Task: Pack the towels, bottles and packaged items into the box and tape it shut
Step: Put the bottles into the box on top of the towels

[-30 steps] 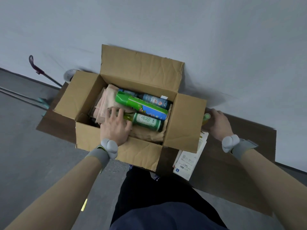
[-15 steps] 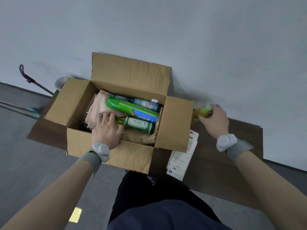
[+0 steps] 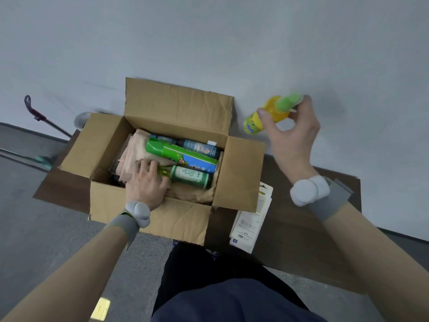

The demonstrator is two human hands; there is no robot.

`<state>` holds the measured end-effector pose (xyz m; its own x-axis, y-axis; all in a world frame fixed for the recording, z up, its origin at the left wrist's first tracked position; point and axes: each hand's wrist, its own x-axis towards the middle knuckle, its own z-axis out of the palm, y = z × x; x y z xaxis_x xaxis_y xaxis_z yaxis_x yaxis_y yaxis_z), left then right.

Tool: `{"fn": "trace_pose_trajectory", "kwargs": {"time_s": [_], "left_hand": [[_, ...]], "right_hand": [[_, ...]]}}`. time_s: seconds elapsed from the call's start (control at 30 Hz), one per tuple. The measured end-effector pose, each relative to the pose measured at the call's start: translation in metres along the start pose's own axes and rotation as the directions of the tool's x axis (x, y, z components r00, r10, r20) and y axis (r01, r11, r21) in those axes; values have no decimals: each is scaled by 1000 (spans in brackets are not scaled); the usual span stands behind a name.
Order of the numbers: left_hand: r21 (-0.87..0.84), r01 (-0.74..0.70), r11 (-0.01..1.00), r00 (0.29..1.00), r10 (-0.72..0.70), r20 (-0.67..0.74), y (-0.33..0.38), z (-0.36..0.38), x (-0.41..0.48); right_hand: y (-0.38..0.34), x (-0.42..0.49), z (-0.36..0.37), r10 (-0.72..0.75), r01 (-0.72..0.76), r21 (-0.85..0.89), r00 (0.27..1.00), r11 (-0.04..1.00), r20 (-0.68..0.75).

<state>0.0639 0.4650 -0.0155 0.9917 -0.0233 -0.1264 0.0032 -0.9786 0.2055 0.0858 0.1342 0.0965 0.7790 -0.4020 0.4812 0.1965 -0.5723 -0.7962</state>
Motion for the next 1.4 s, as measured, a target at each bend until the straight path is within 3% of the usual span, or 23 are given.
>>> {"fn": "trace_pose_trajectory", "kwargs": {"time_s": [0.17,0.3,0.47,0.77,0.93,1.03,1.17,1.4], "left_hand": [[-2,-3,1000,1000,3,3,-1,2,1],[-11,28,1000,1000,-28,0,-1,3,0],[-7,38,999,999,-38,-16,0,2,0],[-39,13,999,999,-15,-50,-5,5,3],[-259,-15,966,995,-11,-96,-12,4,6],[-368,34,929,989,-85,-124,-18,3,9],[-446,-25,895,978,-72,-198,-20,-1,5],[-338,-29,941,991,-16,-130,-16,5,6]], "right_hand": [[-27,-37,38,57,-125,159,924,979,378],[-28,-68,64,35,-121,94,774,988,632],[-25,-87,86,9,3,-13,588,1000,809],[-7,-110,114,64,183,-141,371,973,926],[-4,-121,126,74,198,-144,323,969,943],[-4,-125,132,93,163,-145,290,976,953],[-3,-130,134,130,80,-158,281,984,951],[1,-136,134,188,228,-242,235,943,954]]}}
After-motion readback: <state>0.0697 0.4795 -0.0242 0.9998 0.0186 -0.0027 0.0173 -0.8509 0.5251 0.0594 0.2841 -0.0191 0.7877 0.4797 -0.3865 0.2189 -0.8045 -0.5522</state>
